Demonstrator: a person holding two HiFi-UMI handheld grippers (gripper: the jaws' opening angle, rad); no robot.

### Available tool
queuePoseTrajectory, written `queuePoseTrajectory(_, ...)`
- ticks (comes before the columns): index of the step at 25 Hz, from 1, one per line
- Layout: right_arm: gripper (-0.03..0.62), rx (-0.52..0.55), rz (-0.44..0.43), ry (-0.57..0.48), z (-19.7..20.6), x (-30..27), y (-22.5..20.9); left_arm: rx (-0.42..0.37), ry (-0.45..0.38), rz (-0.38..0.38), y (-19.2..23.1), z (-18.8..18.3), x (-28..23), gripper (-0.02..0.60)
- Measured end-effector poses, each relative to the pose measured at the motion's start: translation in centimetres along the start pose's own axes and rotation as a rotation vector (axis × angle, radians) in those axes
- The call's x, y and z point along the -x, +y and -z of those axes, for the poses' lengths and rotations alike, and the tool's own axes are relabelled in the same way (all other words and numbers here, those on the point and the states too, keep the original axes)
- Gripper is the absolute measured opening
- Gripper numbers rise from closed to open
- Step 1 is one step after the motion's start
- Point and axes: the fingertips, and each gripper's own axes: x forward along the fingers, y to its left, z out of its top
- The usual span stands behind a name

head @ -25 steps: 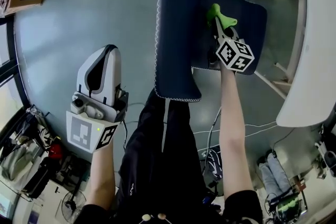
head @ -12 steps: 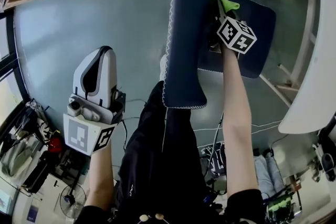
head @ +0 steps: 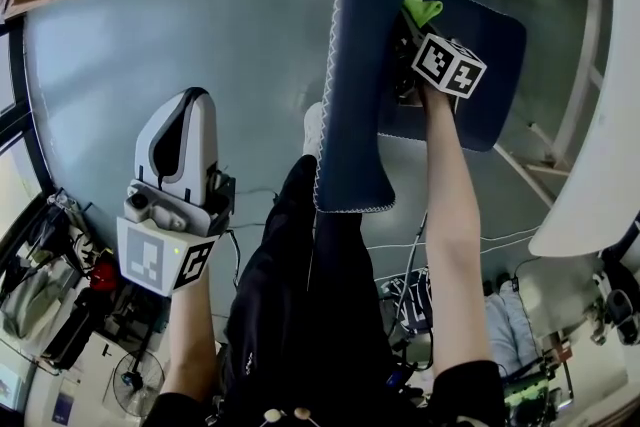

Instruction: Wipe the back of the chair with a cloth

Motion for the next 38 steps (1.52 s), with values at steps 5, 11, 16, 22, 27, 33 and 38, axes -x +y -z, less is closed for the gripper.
queuePoseTrajectory(5,0.018,0.002,-0.044,0.041,1.0,0.4,0.4,0.002,-0.001,0.019,-0.5,0.0,-0.6,0.006)
queuePoseTrajectory(11,0.018,0.003,-0.087,0.066,3.0,1.8,1.3,0.003,0.000,0.042,-1.2,-0.1,-1.0,0.006)
queuePoseTrajectory(16,0.018,0.022,-0.124,0.093,5.5,3.2,1.9,-0.001,-0.007,0.059,-1.6,-0.4,-1.3,0.006)
queuePoseTrajectory(22,0.018,-0.012,-0.137,0.085,7.6,4.4,2.3,-0.006,-0.008,0.074,-2.0,-0.6,-1.6,0.006)
queuePoseTrajectory(27,0.018,-0.019,-0.158,0.096,8.7,5.2,2.5,-0.009,-0.007,0.086,-2.6,-0.4,-1.9,0.006)
queuePoseTrajectory(33,0.018,-0.044,-0.213,0.143,11.2,6.8,2.8,-0.011,-0.010,0.100,-3.1,-0.5,-2.2,0.006)
queuePoseTrajectory(38,0.018,-0.058,-0.254,0.206,14.0,8.5,3.0,-0.016,-0.013,0.099,-3.0,-0.7,-2.2,0.006)
